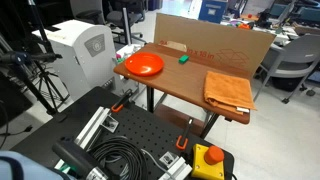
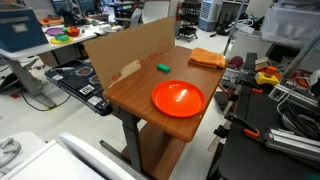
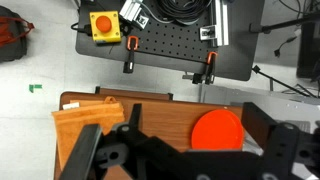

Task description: Move the orange plate to the right

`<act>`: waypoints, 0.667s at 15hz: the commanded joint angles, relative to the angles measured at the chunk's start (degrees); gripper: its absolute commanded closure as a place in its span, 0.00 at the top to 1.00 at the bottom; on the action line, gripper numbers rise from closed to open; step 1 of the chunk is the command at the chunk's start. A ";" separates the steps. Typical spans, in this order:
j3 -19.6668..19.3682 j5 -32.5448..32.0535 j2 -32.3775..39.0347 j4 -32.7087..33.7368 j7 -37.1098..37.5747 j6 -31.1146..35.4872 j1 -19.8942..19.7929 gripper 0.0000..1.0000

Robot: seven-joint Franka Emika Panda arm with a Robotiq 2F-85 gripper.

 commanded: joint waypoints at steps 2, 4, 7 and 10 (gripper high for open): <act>1.47 0.30 0.16 0.19 -0.34 -0.15 -1.68 1.00; 1.11 1.36 1.97 0.49 -0.09 0.22 -1.74 1.00; 1.71 4.38 6.08 0.05 1.47 2.53 -1.64 1.00; 4.31 7.69 10.86 -1.80 4.39 8.35 -1.03 1.00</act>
